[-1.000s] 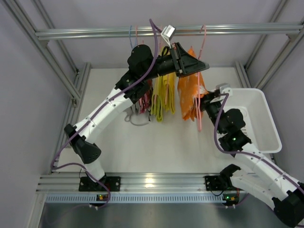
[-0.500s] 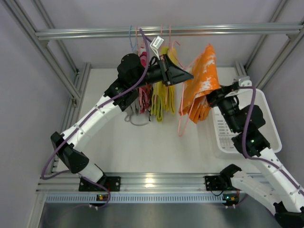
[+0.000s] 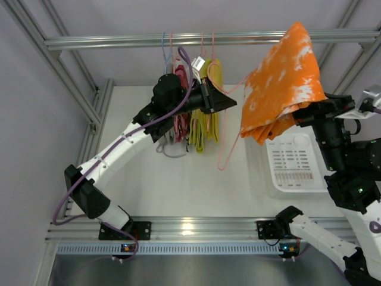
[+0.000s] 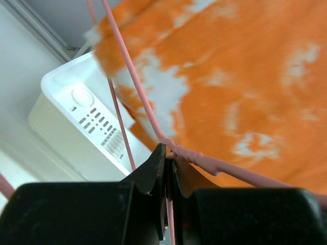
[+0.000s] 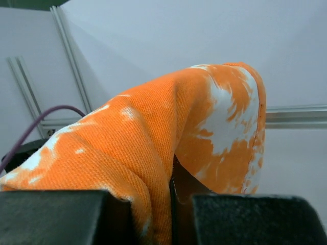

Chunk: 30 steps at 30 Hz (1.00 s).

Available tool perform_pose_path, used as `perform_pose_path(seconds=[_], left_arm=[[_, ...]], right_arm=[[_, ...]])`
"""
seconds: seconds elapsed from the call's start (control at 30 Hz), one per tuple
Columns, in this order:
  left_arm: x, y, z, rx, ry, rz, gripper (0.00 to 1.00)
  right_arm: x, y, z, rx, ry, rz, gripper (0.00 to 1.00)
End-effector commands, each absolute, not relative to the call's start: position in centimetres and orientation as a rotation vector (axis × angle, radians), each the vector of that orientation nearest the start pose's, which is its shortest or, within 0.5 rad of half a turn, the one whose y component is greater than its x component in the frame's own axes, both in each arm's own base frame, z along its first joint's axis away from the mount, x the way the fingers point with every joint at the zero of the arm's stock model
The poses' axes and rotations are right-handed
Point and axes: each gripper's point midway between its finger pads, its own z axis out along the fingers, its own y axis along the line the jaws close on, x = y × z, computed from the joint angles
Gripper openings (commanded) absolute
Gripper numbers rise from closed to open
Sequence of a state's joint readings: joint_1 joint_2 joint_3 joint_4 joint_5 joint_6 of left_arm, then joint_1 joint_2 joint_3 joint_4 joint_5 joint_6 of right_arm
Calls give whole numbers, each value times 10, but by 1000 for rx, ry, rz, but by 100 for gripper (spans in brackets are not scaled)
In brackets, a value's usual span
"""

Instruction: Remove the trousers from the hanger

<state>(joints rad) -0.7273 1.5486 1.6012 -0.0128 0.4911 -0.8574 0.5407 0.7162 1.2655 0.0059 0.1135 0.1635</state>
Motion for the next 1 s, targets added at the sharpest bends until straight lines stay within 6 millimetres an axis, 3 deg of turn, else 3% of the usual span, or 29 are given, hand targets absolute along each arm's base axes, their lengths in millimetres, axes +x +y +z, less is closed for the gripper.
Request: perform_pose_path(seconds=[0.0,0.17,0.4,0.53,0.57,0.6,0.77,0.97], left_arm=[[283,-395,424,335,1757,-1533,0],[285,-397,419,342,1765,-1530,0],[284,-395,429,365,1731,-1514,0],[284,-394,431,376,1720,-1499,0],[283,-392,435,384,1708,-1491,0],[283,-392,435,384,1708,-1491,0],[287,-387,438,374,1701,-1484,0],[290,-381,439,357,1706,-1482,0]], right_arm=[[139,67,640,-48,744,592,0],[119,22,643,34,728,410,0],[108,-36,605,120,828,48,0],[113,-62,566,187,960,-121,0],[119,-76,535,228,1041,-228,0],[119,-76,535,229,1042,-231,0],[129,-104,467,364,1187,-447,0],[144,-102,411,372,1305,-503,0]])
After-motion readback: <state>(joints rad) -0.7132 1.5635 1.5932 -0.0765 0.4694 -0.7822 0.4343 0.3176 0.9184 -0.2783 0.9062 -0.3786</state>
